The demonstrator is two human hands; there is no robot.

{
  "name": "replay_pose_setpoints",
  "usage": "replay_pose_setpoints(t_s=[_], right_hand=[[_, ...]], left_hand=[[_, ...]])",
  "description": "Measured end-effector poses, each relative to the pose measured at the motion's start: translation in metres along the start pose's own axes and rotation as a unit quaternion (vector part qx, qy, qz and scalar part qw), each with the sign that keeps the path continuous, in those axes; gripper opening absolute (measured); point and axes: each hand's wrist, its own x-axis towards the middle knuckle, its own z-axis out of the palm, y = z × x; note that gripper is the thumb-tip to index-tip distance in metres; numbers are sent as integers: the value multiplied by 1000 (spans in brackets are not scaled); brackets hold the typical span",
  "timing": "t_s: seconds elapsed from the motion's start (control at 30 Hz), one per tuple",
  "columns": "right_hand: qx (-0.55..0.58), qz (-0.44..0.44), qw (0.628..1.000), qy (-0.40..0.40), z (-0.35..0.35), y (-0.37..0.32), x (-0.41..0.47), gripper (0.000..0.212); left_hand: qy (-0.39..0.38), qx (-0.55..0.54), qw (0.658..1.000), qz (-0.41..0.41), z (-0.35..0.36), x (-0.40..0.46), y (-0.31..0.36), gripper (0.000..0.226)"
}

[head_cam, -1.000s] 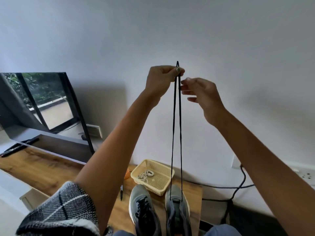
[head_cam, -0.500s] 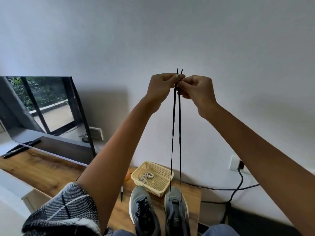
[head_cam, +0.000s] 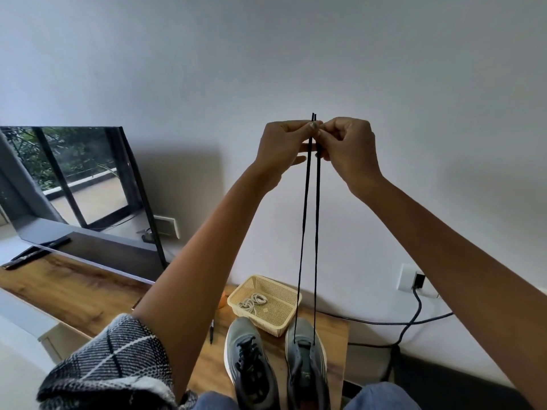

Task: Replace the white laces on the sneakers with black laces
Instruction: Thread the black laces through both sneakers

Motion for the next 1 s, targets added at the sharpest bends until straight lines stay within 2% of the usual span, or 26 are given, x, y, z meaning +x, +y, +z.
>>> replay_pose_setpoints(t_s=[0.37,0.63,0.8,1.0], right_hand=[[-42,-9,999,-7,-6,-1,5,19],[27,93,995,-36,-7,13,-13,10],[84,180,978,-58,-1,53,-45,9],[107,281,946,-119,19,131,-116,5]], left_hand=[[8,-42,999,-4,7,-7,3,18],[60,-53,996,-37,7,-13,-21,18],[126,-40,989,-73,-5,-24,-71,19],[141,52,978,-146,-10,-64,-177,20]])
